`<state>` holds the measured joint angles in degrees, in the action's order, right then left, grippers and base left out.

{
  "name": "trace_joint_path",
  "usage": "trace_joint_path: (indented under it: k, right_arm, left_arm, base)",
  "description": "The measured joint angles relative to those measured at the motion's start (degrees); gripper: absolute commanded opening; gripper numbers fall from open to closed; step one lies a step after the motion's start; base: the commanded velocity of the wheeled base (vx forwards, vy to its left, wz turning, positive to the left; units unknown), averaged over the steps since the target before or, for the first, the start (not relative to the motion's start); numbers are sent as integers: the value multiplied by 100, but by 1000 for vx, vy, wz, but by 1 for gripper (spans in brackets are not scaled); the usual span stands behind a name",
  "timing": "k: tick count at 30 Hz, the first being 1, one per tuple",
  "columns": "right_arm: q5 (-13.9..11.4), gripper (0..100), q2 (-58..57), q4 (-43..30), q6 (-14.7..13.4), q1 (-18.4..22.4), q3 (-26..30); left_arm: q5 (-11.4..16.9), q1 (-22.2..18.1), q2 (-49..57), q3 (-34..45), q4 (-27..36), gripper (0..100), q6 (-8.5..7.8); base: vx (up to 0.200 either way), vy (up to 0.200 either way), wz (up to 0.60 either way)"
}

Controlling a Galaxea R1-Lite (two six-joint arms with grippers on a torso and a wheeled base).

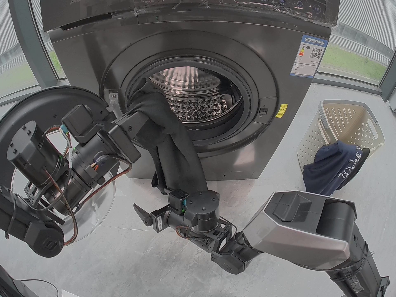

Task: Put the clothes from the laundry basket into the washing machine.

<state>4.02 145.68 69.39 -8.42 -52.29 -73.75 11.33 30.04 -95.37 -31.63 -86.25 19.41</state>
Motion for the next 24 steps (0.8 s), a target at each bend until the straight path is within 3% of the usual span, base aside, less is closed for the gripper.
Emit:
trace_joint_path:
  k: [5, 13, 24]
  right_arm:
    - [18, 100, 82, -17, 27, 74, -144]
    - [76, 100, 319, -301, 33, 182, -825]
    - [334, 100, 711, -491, 71, 395, -1610]
  left_arm:
    - [-6, 2, 0, 0, 0, 0, 0]
    - [-6, 2, 0, 0, -5, 0, -1]
    - [-9, -5, 0, -11, -22, 0, -9]
  base:
    - [0, 0, 0]
    - [0, 0, 0]
    - [0, 0, 0]
